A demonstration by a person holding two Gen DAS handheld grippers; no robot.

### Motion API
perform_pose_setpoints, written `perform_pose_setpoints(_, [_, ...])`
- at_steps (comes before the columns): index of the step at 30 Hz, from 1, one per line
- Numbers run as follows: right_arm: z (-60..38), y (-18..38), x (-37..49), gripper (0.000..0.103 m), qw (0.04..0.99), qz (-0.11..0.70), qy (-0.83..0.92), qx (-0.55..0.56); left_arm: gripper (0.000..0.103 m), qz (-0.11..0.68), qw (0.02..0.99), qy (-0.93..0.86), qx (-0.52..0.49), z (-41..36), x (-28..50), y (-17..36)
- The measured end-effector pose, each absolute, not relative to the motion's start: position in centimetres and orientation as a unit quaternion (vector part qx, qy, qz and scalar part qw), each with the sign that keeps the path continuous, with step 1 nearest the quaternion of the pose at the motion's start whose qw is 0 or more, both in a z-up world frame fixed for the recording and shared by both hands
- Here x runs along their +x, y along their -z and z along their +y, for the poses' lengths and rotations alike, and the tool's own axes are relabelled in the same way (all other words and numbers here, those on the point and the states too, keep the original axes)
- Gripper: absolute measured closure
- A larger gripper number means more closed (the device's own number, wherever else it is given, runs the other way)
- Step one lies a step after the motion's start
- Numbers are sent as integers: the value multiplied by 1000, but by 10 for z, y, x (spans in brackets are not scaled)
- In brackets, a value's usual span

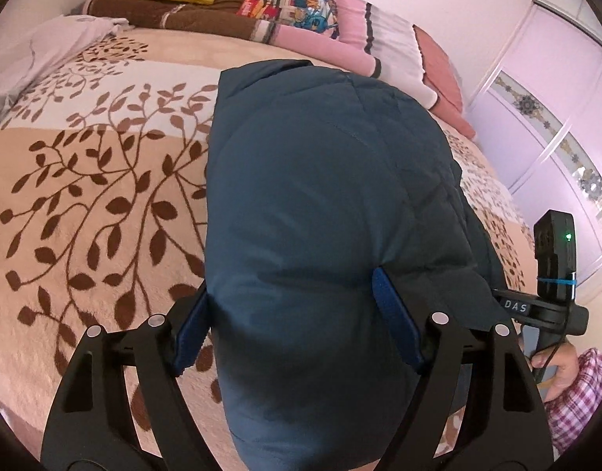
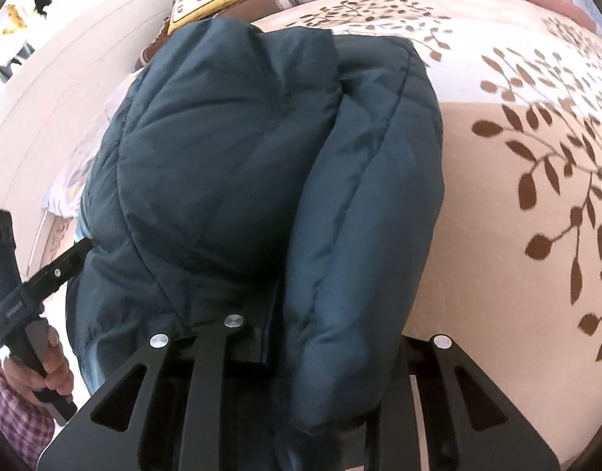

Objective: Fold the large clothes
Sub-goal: 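Open both tools and withdraw them from the folded jacket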

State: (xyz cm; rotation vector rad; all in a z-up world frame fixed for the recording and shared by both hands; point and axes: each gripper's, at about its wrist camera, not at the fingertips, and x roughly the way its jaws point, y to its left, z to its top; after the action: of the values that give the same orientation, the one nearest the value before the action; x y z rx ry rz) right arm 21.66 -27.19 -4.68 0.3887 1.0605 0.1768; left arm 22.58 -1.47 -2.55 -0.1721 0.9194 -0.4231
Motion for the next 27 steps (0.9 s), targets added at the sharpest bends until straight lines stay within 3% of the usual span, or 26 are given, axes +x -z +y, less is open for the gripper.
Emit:
perform_pose_setpoints(9, [-295, 6, 183, 63, 850, 485, -54, 198, 25, 404, 901, 160, -13, -14, 168, -19])
perform_pose_setpoints(15, [-281, -28, 112, 55, 883, 448, -37, 134, 25, 396, 907, 143, 31, -18, 107, -36])
perform_pose_setpoints(19, [-259, -27, 77, 54, 886, 450, -41, 106, 15, 390, 912, 112, 61, -26, 63, -39])
perform_pose_setpoints(27, [-222, -4, 32, 53, 867, 482, -42, 116, 12, 419, 902, 99, 33, -29, 22, -30])
